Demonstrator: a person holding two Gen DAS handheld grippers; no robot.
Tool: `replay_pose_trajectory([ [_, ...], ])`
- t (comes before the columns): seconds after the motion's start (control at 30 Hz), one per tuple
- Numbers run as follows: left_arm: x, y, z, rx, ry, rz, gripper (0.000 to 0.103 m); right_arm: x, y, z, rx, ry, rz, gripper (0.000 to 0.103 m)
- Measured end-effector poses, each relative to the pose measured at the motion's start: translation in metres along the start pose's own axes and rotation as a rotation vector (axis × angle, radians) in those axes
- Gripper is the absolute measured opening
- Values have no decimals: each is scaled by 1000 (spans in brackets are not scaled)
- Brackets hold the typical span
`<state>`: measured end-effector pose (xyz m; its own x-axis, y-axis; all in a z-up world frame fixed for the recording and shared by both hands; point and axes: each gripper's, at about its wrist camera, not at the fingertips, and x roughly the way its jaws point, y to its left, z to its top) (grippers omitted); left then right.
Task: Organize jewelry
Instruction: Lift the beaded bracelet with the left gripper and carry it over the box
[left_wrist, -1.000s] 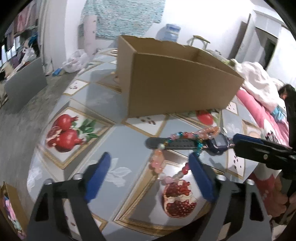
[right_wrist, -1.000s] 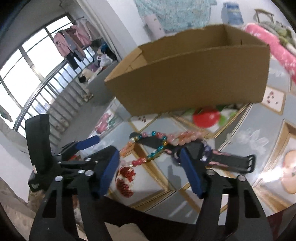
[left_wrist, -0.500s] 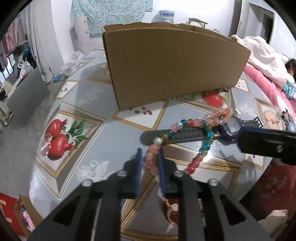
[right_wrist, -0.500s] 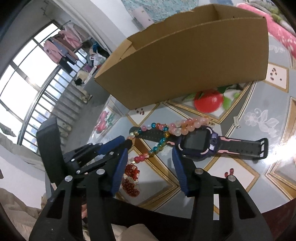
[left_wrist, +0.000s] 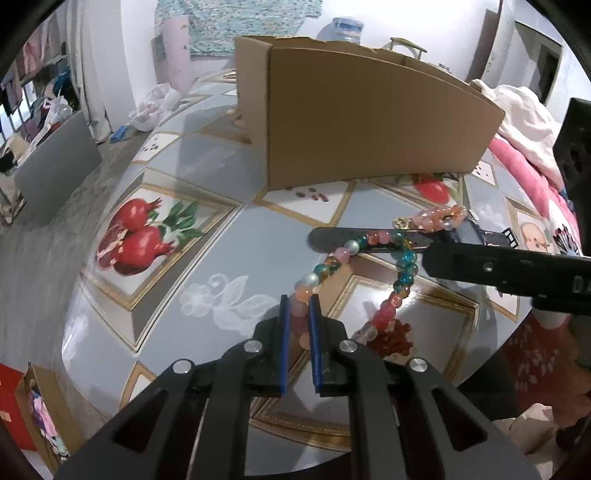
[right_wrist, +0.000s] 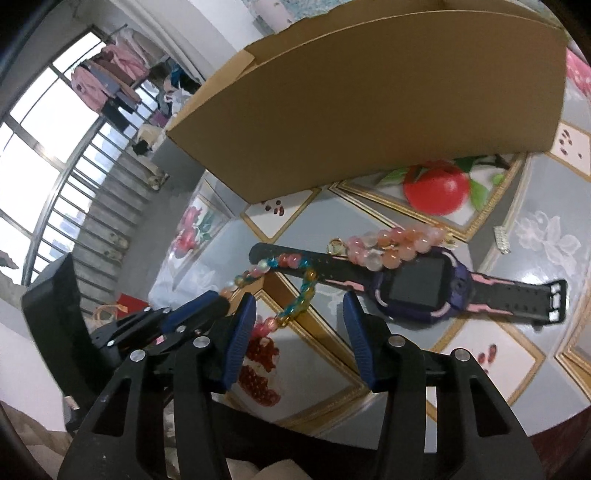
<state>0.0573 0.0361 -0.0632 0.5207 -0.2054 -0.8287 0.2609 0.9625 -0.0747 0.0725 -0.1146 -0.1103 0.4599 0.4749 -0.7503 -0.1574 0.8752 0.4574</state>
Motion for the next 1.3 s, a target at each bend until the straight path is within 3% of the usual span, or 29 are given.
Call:
replay_pose_trajectory([
  [0.33,-2,8,-5,-22,-22,-23,10,16,27,-3,-149,-26,-155,30],
  [0.4,-2,8,-5,-19,-31,-17,10,17,28,-3,-170,-17,-165,8],
  [0.6,-3,5,-6,-7,-86,-4,9,9,29,-6,-197,-39,-137,7],
  [0.83,-33,4,3,-15,-169,-8,9,-19,49,-6,-263,-143,-140,7],
  [1.0,-76,0,29,8,-293,-10,9,-54,65,9,-326,-260,-120,7],
  [1.17,-112,-8,88,67,-426,-28,9,-92,81,57,-404,-386,-86,7],
  [1.3,-109,-11,142,109,-445,-29,9,-99,73,120,-408,-357,-39,7],
])
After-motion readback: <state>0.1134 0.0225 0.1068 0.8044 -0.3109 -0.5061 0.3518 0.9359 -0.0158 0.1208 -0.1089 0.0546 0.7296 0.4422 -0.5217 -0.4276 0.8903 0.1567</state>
